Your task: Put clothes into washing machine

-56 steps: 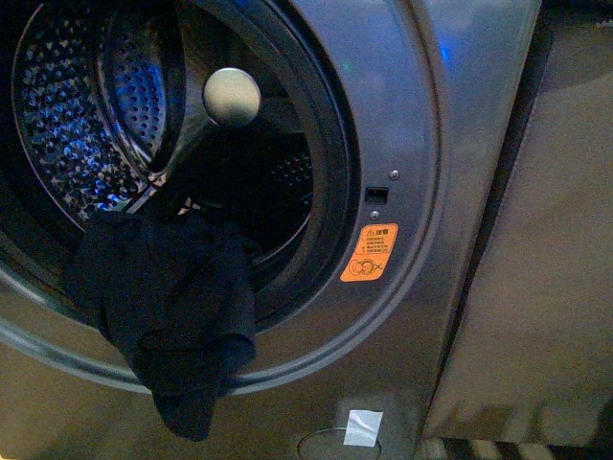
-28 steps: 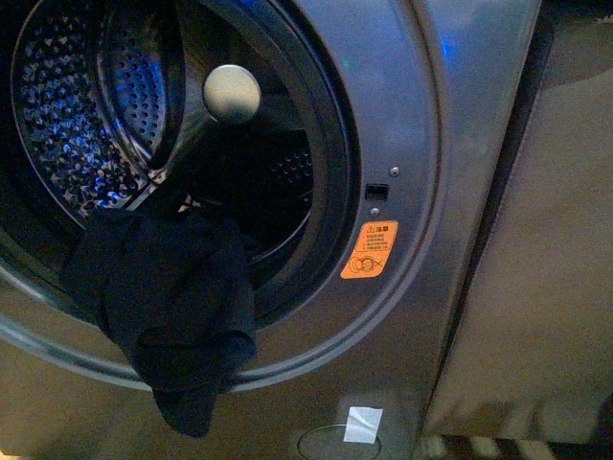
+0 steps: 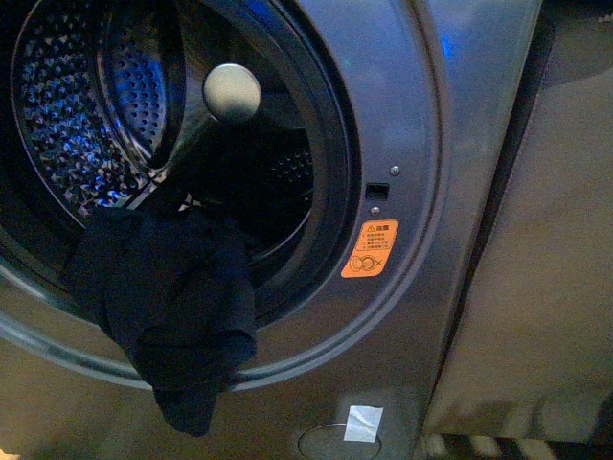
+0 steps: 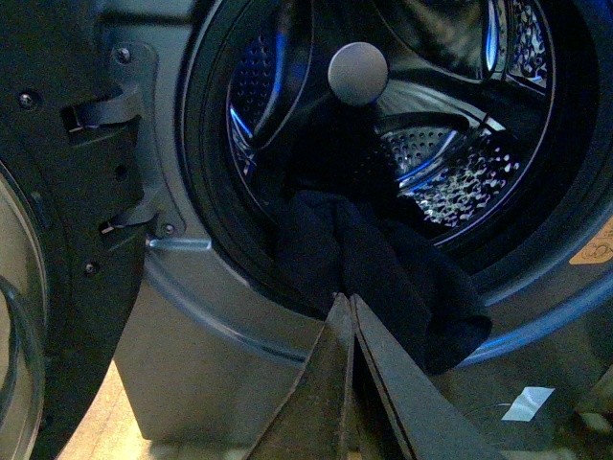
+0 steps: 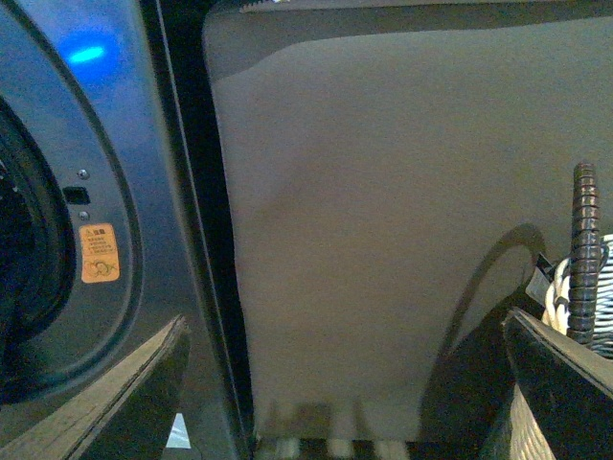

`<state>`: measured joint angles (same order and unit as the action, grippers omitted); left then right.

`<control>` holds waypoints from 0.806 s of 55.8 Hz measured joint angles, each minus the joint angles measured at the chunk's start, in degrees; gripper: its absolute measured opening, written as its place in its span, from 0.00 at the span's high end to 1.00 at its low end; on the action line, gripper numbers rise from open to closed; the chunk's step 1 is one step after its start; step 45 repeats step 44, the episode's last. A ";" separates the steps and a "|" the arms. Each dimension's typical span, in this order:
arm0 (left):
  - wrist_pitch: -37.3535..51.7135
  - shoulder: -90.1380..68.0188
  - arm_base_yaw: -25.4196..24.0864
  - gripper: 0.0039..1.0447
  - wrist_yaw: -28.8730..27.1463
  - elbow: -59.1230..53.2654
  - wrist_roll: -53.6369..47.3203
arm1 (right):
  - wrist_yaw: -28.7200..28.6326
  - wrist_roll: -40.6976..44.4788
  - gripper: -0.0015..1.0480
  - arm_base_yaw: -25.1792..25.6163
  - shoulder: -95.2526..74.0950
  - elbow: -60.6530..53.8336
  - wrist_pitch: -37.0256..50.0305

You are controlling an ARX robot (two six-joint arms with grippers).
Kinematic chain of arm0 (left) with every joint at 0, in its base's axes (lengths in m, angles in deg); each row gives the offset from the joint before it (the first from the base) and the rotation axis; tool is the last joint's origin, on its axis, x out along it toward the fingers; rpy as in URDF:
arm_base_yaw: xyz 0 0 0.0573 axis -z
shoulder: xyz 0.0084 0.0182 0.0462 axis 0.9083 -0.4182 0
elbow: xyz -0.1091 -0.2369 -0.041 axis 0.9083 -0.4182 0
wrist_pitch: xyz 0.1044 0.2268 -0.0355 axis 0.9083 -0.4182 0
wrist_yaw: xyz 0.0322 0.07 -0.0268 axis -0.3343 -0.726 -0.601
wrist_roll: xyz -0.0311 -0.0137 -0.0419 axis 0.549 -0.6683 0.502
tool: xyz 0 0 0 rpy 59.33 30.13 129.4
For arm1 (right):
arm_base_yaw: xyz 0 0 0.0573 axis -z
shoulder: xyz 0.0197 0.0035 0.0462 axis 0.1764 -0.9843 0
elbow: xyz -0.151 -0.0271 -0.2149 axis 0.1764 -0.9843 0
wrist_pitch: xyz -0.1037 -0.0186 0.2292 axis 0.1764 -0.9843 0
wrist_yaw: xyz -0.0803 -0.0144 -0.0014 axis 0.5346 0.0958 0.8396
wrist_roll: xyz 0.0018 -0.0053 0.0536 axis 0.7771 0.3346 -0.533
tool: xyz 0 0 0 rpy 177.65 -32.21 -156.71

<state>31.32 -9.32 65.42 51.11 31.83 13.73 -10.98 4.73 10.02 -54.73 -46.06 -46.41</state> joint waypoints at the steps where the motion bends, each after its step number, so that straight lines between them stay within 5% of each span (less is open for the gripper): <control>1: 0.00 0.02 0.00 0.97 0.00 0.00 0.00 | 0.02 0.00 0.07 0.00 0.00 0.00 0.02; 22: 0.00 0.07 0.00 0.97 0.00 0.00 0.02 | 0.00 0.00 0.07 0.00 0.00 0.00 0.02; 45: 0.00 0.07 0.00 0.31 -0.02 0.00 0.00 | 0.00 0.00 0.07 0.00 0.00 0.00 0.02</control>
